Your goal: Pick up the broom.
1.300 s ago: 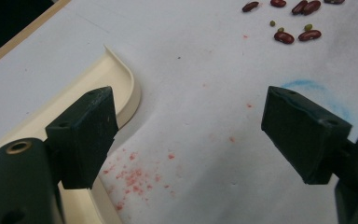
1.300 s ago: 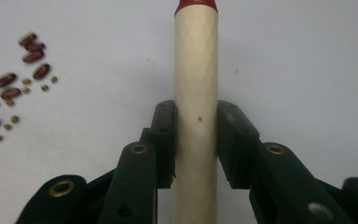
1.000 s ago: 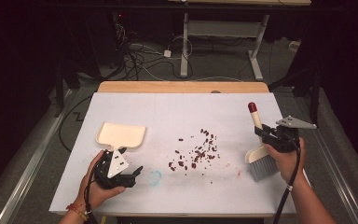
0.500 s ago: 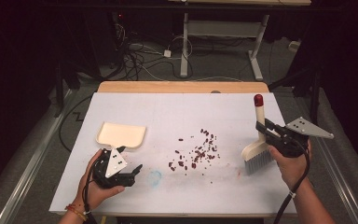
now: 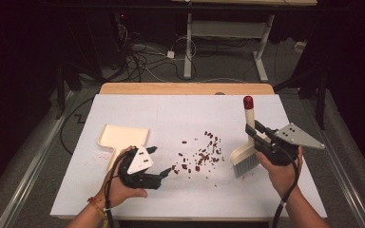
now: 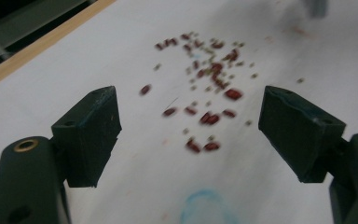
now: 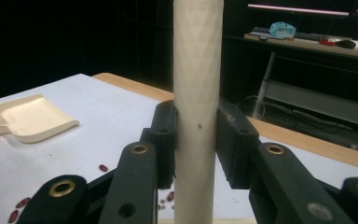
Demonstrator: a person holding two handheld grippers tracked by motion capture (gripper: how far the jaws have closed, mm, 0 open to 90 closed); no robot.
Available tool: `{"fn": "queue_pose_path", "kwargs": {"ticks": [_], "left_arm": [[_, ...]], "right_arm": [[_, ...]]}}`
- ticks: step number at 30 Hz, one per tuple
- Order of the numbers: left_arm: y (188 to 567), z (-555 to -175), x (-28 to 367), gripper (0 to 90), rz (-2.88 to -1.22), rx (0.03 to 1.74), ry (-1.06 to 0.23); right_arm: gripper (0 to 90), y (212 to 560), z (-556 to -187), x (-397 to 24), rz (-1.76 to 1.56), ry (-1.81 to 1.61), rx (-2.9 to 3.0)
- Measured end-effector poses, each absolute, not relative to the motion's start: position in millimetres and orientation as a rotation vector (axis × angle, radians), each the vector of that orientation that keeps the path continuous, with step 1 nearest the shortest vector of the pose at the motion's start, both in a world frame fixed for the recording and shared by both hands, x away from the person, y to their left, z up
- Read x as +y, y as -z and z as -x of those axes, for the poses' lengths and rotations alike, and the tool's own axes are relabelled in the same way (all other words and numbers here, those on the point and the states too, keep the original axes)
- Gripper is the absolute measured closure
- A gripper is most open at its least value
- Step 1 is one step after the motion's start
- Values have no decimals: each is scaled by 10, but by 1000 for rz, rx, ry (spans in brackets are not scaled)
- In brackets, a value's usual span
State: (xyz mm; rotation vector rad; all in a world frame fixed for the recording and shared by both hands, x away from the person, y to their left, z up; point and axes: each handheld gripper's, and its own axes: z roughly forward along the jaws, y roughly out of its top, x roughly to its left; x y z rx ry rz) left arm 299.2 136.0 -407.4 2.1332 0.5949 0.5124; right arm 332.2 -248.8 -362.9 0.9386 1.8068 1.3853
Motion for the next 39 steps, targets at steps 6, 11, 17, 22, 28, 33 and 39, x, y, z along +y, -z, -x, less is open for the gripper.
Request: {"fn": "queue_pose_path", "kwargs": {"ticks": [6, 11, 17, 22, 28, 33, 39], "left_arm": [[4046, -3028, 652, 219, -2131, 438, -366], [4097, -3019, 334, 233, -2121, 382, -284], [4140, -3085, 166, 304, -2065, 435, -267], [4146, -3186, 212, 404, -2024, 477, -237], [4153, -3222, 276, 573, -2017, 506, -283], [4163, -3235, 316, 611, -2030, 517, -330], [4131, -3254, 368, 651, -2044, 495, -365]], "right_arm": [[703, 3668, -3238, -2176, -876, -1386, 1807], [703, 3705, -3190, -1954, -829, -1370, 1814], [702, 3739, -3107, -1782, -777, -1368, 1837], [702, 3738, -3033, -1696, -742, -1372, 1844], [702, 3751, -2967, -1608, -705, -1379, 1867], [702, 3746, -2943, -1606, -696, -1378, 1865], [698, 3709, -2891, -1610, -677, -1385, 1865]]}}
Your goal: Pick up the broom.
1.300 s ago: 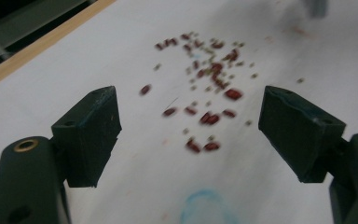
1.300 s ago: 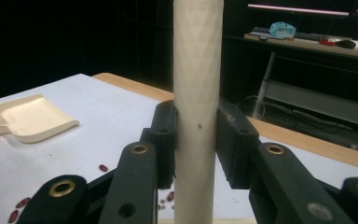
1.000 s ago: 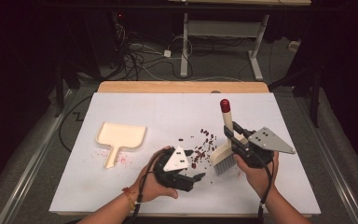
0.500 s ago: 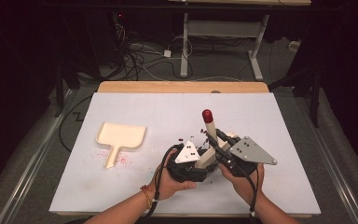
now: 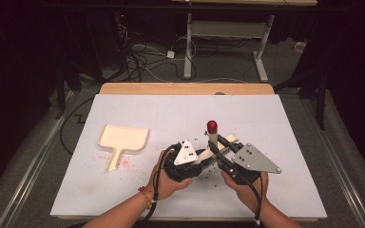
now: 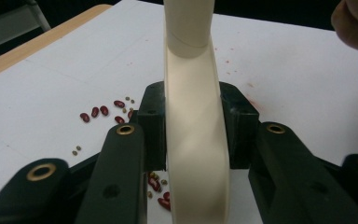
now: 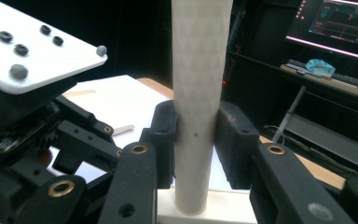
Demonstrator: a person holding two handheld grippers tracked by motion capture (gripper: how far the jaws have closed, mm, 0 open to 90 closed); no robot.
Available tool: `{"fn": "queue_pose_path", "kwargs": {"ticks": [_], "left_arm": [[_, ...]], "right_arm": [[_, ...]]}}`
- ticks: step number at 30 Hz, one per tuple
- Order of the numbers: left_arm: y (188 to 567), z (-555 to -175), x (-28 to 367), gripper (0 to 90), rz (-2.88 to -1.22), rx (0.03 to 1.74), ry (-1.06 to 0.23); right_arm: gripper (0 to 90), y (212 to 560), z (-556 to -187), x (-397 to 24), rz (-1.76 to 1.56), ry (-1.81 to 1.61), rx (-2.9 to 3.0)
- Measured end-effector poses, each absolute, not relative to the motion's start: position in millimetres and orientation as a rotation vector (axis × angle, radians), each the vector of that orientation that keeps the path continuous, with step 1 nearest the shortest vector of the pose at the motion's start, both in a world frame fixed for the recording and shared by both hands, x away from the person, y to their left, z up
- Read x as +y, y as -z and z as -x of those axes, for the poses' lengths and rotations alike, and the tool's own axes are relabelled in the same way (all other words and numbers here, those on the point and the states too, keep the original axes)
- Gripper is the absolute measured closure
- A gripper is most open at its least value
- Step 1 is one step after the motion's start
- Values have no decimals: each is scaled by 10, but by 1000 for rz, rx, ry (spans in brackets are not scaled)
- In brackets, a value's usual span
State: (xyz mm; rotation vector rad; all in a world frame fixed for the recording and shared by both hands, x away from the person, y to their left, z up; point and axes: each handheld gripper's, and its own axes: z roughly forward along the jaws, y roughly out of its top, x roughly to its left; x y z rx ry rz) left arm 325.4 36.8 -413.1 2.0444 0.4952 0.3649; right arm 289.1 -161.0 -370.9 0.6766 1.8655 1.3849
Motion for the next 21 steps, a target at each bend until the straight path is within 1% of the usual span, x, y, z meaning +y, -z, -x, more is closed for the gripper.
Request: {"fn": "queue_pose_path", "kwargs": {"ticks": [2, 6, 12, 14, 15, 19, 21], "left_arm": [[4098, -3261, 414, 653, -2092, 458, -396], [4086, -3314, 490, 655, -2140, 422, -387], [4083, -3395, 628, 654, -2209, 377, -345], [4079, -3379, 677, 654, -2222, 334, -341], [4071, -3346, 706, 654, -2246, 282, -327], [4061, -3289, 733, 654, -2270, 216, -302], [4058, -3253, 766, 654, -2278, 163, -257]], "right_arm": [[696, 3701, -2898, -1632, -664, -1400, 1886], [681, 3697, -2981, -1683, -622, -1448, 1964], [544, 3718, -3173, -1826, -523, -1459, 2143], [505, 3741, -3249, -1882, -462, -1476, 2242], [489, 3758, -3287, -1900, -440, -1479, 2294], [457, 3848, -3370, -1919, -356, -1430, 2444], [451, 3909, -3400, -1897, -312, -1384, 2547]]}}
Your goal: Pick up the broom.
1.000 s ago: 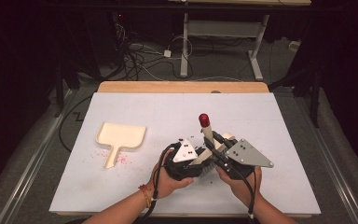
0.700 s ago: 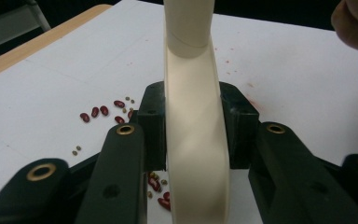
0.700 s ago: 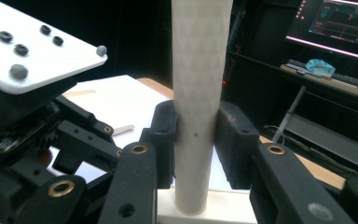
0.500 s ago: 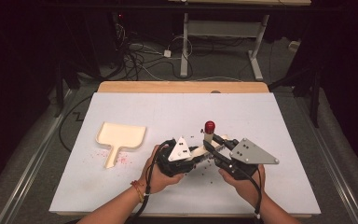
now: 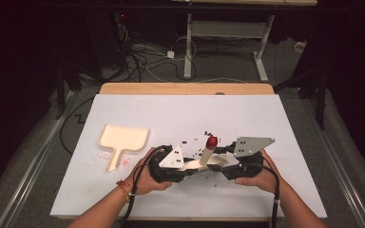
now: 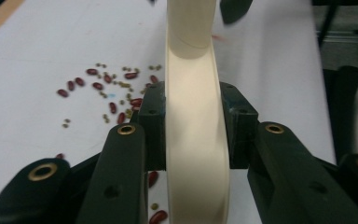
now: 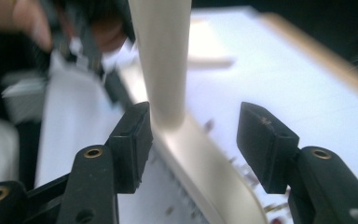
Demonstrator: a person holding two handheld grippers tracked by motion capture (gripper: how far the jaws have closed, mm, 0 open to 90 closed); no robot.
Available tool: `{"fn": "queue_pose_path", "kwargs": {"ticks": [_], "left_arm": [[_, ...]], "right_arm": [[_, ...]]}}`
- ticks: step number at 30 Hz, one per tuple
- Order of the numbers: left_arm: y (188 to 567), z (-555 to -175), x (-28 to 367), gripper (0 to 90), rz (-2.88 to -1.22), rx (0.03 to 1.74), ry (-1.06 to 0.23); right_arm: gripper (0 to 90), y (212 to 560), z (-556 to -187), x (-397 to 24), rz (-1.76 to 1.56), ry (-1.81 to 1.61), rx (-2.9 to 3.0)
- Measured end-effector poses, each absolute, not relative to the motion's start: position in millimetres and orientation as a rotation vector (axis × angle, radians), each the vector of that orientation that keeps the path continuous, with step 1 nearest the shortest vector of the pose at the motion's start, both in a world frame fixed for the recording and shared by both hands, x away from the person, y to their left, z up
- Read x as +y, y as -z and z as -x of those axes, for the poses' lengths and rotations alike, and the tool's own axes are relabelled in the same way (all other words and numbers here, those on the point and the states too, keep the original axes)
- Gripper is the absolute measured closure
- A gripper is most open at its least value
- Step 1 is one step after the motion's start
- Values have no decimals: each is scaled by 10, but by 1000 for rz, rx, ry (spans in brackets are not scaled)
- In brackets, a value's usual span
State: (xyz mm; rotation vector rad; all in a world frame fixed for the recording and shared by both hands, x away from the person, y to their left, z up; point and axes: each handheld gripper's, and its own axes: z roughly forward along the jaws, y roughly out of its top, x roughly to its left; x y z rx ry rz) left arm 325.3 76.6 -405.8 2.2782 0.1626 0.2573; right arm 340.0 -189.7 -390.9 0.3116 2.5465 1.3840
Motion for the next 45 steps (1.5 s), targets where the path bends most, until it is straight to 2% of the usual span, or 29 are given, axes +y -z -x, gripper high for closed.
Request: {"fn": "queue_pose_path", "kwargs": {"ticks": [2, 6, 10, 14, 17, 18, 19, 20, 21, 23, 25, 33, 40, 45], "left_arm": [[4060, -3237, 780, 654, -2279, 133, -226], [4061, -3216, 776, 653, -2278, 84, -190], [4052, -3234, 810, 647, -2249, 70, -142], [4006, -3269, 871, 589, -2193, 85, -111], [3978, -3271, 904, 551, -2166, 122, -164], [3974, -3267, 925, 512, -2145, 164, -203], [3968, -3269, 957, 436, -2128, 219, -226], [3958, -3255, 1034, 318, -2128, 290, -318], [3958, -3255, 1034, 292, -2128, 290, -318], [3966, -3229, 1129, 229, -2130, 346, -408], [4000, -3205, 1240, 209, -2139, 397, -489], [4191, -3145, 1705, 193, -2163, 566, -655], [4363, -3023, 1955, 193, -2203, 646, -712], [4458, -2953, 2114, 193, -2166, 735, -707]], "right_arm": [[433, 3982, -3420, -1870, -262, -1350, 2652], [544, 4107, -3430, -1797, -194, -1277, 2743], [596, 4162, -3438, -1742, -184, -1272, 2826], [657, 4166, -3443, -1715, -152, -1326, 2840], [668, 4141, -3406, -1698, -198, -1328, 2837], [671, 4124, -3412, -1697, -195, -1315, 2828], [674, 4112, -3425, -1695, -193, -1301, 2816], [674, 4096, -3442, -1715, -211, -1271, 2801], [674, 4096, -3442, -1715, -211, -1271, 2801], [674, 4075, -3480, -1774, -303, -1254, 2754], [674, 4048, -3501, -1823, -348, -1250, 2731], [674, 3891, -3538, -2000, -482, -1217, 2621], [674, 3830, -3631, -2224, -616, -1176, 2499], [674, 3807, -3703, -2323, -672, -1131, 2419]]}}
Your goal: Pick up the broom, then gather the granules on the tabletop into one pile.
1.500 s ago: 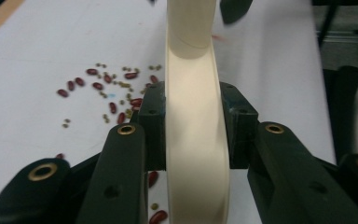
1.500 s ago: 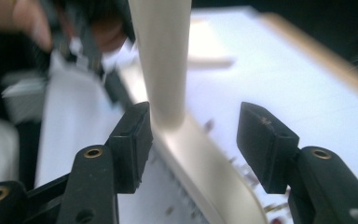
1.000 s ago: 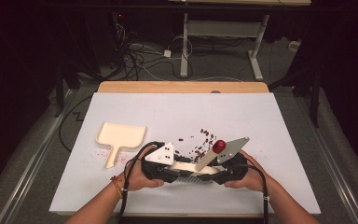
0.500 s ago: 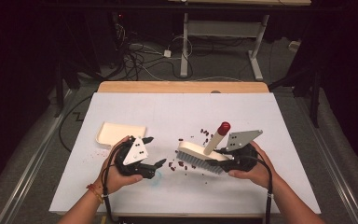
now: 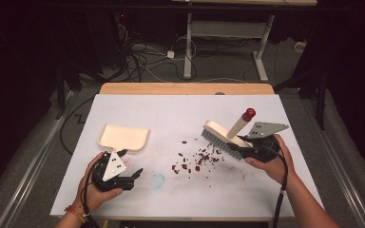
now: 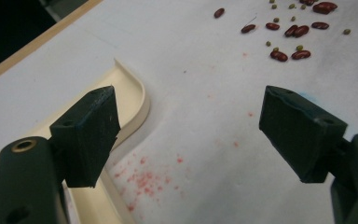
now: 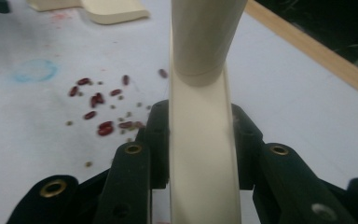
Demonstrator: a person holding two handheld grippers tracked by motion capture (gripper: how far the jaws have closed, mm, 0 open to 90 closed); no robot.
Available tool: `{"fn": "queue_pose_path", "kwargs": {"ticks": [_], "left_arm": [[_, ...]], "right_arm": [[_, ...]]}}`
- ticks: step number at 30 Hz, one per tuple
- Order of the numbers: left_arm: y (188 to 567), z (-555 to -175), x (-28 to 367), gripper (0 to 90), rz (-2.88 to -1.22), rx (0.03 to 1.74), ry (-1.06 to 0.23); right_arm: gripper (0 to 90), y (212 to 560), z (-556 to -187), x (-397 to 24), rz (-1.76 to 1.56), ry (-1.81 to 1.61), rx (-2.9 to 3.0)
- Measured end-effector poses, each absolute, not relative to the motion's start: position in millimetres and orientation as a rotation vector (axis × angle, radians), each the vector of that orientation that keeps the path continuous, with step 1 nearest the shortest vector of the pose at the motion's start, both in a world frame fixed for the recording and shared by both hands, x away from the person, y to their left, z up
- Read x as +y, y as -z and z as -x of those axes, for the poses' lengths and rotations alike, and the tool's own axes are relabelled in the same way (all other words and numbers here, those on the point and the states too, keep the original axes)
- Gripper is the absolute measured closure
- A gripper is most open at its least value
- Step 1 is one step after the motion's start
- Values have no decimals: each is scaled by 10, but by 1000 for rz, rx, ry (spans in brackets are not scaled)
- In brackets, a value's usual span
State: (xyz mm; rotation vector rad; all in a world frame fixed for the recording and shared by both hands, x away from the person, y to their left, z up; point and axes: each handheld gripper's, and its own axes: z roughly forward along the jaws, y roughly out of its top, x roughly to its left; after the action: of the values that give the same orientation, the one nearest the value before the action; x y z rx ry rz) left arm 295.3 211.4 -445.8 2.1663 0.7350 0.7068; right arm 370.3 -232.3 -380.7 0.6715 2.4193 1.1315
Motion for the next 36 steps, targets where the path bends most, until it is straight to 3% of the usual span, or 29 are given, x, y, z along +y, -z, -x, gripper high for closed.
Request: {"fn": "queue_pose_path", "kwargs": {"ticks": [6, 19, 26, 36], "left_arm": [[4490, -2943, 2134, 150, -2131, 799, -719], [4508, -2937, 2189, 150, -2132, 802, -709], [4536, -2887, 2190, 150, -2163, 796, -701], [4555, -2872, 2159, 150, -2185, 782, -663]], "right_arm": [[675, 3809, -3885, -2370, -686, -1028, 2339], [676, 4263, -4470, -2082, -711, -822, 2251], [676, 4331, -4412, -1760, -597, -780, 2333], [675, 4320, -4020, -1571, -440, -860, 2439]]}}
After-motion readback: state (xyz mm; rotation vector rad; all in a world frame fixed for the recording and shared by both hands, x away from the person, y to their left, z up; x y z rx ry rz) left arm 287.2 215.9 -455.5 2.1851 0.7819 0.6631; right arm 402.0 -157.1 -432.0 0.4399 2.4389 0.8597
